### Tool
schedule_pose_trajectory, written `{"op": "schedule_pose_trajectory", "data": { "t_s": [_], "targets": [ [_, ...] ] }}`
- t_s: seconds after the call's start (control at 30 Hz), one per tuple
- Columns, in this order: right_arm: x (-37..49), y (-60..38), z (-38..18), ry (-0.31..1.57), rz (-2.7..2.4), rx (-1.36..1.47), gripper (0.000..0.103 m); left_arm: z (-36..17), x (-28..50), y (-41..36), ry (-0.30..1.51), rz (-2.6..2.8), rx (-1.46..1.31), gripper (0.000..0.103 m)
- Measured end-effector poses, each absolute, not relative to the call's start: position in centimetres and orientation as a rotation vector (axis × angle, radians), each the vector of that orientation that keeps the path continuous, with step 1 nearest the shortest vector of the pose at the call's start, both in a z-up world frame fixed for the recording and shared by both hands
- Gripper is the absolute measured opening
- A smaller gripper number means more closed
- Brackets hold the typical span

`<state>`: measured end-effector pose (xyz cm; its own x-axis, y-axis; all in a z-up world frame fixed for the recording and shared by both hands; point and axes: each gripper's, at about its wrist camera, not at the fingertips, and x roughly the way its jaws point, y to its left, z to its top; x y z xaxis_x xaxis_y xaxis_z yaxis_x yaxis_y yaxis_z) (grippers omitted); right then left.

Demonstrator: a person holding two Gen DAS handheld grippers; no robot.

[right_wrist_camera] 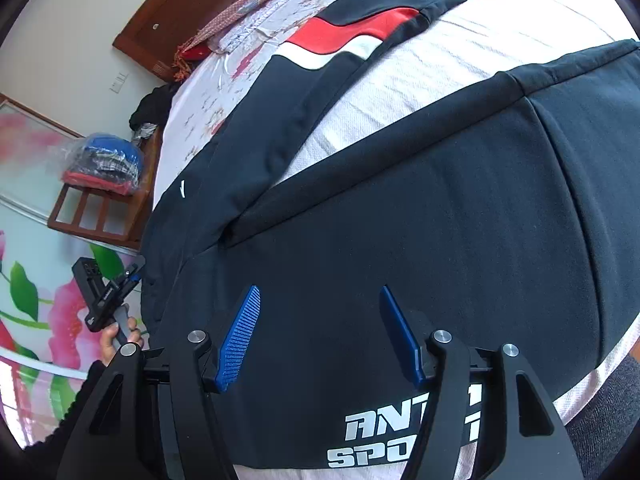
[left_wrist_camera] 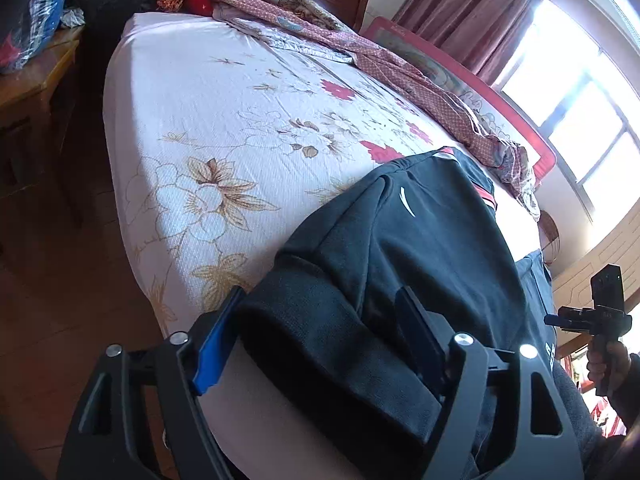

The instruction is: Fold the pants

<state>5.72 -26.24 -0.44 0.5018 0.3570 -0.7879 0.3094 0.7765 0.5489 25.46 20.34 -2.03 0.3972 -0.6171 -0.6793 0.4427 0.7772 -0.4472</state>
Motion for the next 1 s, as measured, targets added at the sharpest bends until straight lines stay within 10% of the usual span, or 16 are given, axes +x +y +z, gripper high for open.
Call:
{"op": "schedule_pose_trajectory", "data": {
  "t_s": [0.3,1.0],
  "targets": [
    [8.7,-26.6,0.9,1.065,0.064,0.707,0.062,0.1,24.2,20.5,0.932,-0.562,-0.221,0.011],
    [38.2,-34.0,1.2,1.272,-0.233,0.998,0.07,12.8,9.8,16.1,0.585,-0.78,-0.318,0.01]
  ]
}}
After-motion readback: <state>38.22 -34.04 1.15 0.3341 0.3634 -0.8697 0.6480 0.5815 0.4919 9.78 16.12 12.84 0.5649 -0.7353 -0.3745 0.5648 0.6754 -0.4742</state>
